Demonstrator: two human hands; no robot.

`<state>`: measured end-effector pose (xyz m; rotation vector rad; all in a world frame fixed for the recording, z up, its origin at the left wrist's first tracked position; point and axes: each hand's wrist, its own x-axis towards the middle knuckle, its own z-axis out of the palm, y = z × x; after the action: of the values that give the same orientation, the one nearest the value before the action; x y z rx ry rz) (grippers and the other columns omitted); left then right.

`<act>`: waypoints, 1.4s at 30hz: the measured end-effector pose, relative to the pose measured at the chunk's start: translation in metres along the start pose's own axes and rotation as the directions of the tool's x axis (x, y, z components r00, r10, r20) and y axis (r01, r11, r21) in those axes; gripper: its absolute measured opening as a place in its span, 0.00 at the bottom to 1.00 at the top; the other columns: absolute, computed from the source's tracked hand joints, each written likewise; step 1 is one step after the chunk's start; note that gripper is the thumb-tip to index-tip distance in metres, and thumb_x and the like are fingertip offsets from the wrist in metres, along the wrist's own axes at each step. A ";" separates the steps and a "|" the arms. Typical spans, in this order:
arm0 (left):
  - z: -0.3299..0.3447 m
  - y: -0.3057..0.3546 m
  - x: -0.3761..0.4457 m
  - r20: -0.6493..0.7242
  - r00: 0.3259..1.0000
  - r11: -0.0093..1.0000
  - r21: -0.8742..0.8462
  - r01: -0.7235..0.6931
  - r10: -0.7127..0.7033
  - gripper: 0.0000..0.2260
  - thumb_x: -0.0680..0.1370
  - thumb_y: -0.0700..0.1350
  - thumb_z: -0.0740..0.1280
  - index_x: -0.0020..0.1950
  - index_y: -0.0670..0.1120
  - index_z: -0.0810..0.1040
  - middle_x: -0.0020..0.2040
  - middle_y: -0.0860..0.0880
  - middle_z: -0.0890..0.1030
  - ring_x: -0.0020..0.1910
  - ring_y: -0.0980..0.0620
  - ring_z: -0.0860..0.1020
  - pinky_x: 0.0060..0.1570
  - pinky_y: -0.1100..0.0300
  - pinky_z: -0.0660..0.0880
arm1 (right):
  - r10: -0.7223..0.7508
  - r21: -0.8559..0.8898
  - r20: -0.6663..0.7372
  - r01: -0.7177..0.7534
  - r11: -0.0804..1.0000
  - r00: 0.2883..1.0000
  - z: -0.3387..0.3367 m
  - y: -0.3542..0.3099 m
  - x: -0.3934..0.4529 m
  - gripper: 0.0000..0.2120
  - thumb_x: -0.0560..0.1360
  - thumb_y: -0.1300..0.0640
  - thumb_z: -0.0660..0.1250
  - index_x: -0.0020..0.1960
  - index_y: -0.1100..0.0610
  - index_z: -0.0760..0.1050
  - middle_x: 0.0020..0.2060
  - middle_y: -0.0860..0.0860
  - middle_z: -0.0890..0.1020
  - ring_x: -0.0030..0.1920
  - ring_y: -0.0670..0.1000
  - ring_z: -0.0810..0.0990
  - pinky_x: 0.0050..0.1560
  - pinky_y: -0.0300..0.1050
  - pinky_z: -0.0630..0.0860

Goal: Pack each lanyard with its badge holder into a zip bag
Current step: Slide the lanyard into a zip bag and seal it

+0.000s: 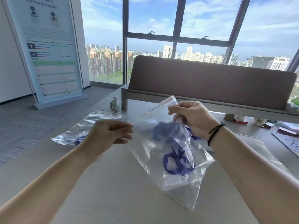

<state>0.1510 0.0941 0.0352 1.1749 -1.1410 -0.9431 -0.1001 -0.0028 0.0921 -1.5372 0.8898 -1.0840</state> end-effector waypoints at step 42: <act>0.029 -0.057 -0.006 0.309 0.929 0.966 0.215 0.142 -0.205 0.10 0.83 0.40 0.63 0.62 0.48 0.78 0.49 0.42 0.87 0.47 0.41 0.86 0.48 0.48 0.83 | 0.347 0.226 -0.070 -0.323 0.919 0.935 -0.007 0.097 -0.061 0.23 0.80 0.66 0.62 0.68 0.42 0.69 0.50 0.61 0.86 0.39 0.60 0.84 0.38 0.52 0.83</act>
<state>0.1230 0.0846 -0.0220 1.3211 -1.4352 -1.2227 -0.1284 0.0308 -0.0142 -1.1084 1.0346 -0.9815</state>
